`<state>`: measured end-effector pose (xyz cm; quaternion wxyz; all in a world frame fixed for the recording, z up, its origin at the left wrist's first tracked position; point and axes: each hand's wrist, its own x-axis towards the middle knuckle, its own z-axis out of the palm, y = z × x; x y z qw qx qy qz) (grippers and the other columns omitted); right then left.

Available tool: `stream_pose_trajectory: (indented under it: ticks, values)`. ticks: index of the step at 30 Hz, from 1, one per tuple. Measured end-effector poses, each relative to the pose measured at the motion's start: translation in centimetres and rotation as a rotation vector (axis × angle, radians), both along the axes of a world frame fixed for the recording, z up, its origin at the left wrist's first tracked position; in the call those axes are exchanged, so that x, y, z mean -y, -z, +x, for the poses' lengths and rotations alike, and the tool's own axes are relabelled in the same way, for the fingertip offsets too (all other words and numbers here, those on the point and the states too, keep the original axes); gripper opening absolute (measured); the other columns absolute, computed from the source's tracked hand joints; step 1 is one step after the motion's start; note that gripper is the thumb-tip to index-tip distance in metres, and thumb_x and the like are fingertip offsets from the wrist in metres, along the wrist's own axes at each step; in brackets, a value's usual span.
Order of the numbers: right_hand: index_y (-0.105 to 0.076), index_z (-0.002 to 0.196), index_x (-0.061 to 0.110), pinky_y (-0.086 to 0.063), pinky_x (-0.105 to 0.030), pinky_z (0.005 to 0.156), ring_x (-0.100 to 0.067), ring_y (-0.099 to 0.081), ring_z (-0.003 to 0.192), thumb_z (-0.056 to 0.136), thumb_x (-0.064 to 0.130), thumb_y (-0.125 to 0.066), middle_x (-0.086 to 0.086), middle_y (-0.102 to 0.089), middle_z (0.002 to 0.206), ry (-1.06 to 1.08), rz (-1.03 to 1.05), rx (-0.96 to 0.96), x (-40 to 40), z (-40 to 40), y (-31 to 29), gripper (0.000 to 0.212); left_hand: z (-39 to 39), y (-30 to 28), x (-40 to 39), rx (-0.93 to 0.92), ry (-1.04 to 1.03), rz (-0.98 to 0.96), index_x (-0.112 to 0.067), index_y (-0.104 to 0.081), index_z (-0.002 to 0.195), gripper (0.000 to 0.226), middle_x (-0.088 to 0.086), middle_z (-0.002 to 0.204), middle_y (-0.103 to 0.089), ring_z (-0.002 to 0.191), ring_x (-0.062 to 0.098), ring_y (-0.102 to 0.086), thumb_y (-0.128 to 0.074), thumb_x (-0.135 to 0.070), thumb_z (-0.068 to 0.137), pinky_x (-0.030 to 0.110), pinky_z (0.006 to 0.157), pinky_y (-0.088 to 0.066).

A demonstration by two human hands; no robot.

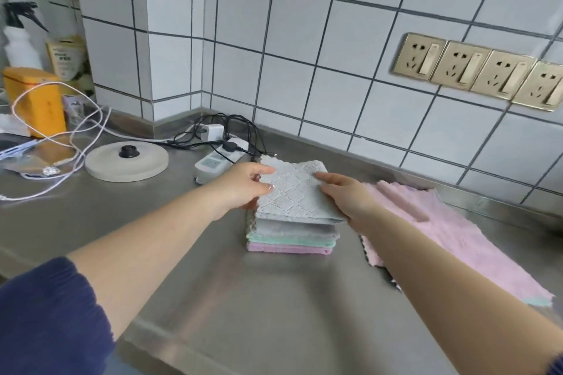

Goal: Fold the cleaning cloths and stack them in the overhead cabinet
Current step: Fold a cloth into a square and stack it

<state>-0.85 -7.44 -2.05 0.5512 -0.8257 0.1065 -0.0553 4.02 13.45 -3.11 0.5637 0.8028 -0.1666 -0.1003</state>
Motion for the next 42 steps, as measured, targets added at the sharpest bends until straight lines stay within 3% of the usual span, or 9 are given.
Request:
stream_pose_trajectory:
  ticks: [5,9,12,16,21,28,33,39,42]
  values:
    - [-0.063,0.117,0.028,-0.044,-0.039,0.097,-0.016,-0.05,0.082,0.092,0.013,-0.051,-0.015,-0.067,0.114,-0.059,-0.04,-0.041,0.4,0.6,2.0,0.032,0.5,1.5,-0.2,-0.023,0.004,0.047,-0.023,-0.054,0.129,0.046,-0.001,0.121,-0.053,0.114,0.008,-0.049,-0.064,-0.012,0.086,0.025,0.093,-0.043]
    - [-0.062,0.12,0.025,-0.043,-0.029,0.079,-0.015,-0.051,0.082,0.092,0.015,-0.052,-0.003,-0.065,0.096,-0.076,-0.06,-0.029,0.9,0.8,2.5,0.032,0.0,1.7,-0.3,0.033,0.02,0.157,-0.024,-0.055,0.128,0.048,-0.003,0.108,-0.053,0.103,0.009,-0.05,-0.068,-0.016,0.083,0.023,0.094,-0.039]
    - [-0.063,0.119,0.028,-0.045,-0.023,0.073,-0.011,-0.056,0.079,0.091,0.026,-0.056,-0.002,-0.067,0.099,-0.069,-0.221,0.015,0.8,0.5,1.6,0.028,-0.4,1.6,-0.3,0.132,-0.046,0.341,-0.03,-0.047,0.133,0.055,0.002,0.127,-0.045,0.116,0.017,-0.047,-0.067,-0.029,0.082,0.026,0.1,-0.034]
    - [-0.054,0.131,0.024,-0.031,-0.028,0.106,-0.016,-0.042,0.13,0.095,0.03,-0.047,-0.003,-0.04,0.146,0.003,-0.657,0.212,-0.3,1.1,0.0,0.037,-0.4,0.3,1.6,0.468,-0.18,0.445,-0.026,-0.037,0.141,0.054,0.002,0.149,-0.03,0.138,0.019,-0.026,-0.052,-0.026,0.089,0.033,0.111,-0.022]
    - [-0.032,0.144,0.031,-0.008,-0.061,0.112,-0.018,-0.011,0.146,0.097,0.036,-0.035,0.002,-0.018,0.157,-0.253,-1.122,0.12,-2.9,1.6,1.8,0.047,-0.6,0.9,5.3,0.526,-0.026,0.748,-0.013,-0.022,0.147,0.057,0.006,0.155,-0.022,0.144,0.022,-0.014,-0.038,-0.023,0.093,0.047,0.117,-0.011]
    - [-0.014,0.149,0.027,-0.008,-0.056,0.115,-0.014,-0.003,0.146,0.094,0.055,-0.023,0.007,-0.007,0.159,-0.143,-1.017,-0.144,-2.4,2.5,3.7,0.062,0.1,3.0,4.7,0.322,-0.017,0.869,-0.021,-0.01,0.15,0.059,-0.003,0.159,-0.001,0.146,0.015,0.002,-0.023,-0.041,0.096,0.051,0.117,0.001]
    - [-0.015,0.149,0.03,-0.018,-0.052,0.113,-0.025,-0.023,0.141,0.087,0.067,-0.027,0.001,-0.019,0.156,-0.021,-0.922,-0.225,-2.5,2.1,3.7,0.073,-0.4,2.7,4.7,0.326,-0.043,0.938,-0.02,-0.011,0.15,0.059,-0.002,0.159,-0.003,0.146,0.016,0.0,-0.021,-0.041,0.096,0.055,0.115,-0.001]
    - [-0.045,0.135,0.025,-0.033,-0.037,0.107,-0.022,-0.039,0.132,0.091,0.052,-0.045,-0.003,-0.045,0.141,0.032,-0.899,0.081,1.7,-2.2,2.3,0.052,-2.5,0.2,6.1,0.561,-0.118,0.947,-0.02,-0.054,0.118,0.033,0.004,0.134,-0.05,0.126,0.025,-0.042,-0.039,-0.028,0.089,0.048,0.106,-0.025]
    - [-0.057,0.124,0.024,-0.035,-0.029,0.101,-0.019,-0.042,0.128,0.092,0.038,-0.051,-0.001,-0.048,0.138,0.049,-0.99,0.155,6.3,-5.7,1.2,0.036,-4.5,-0.4,9.0,0.651,-0.067,0.859,-0.027,-0.059,0.11,0.029,0.0,0.119,-0.06,0.115,0.023,-0.051,-0.043,-0.025,0.087,0.04,0.099,-0.029]
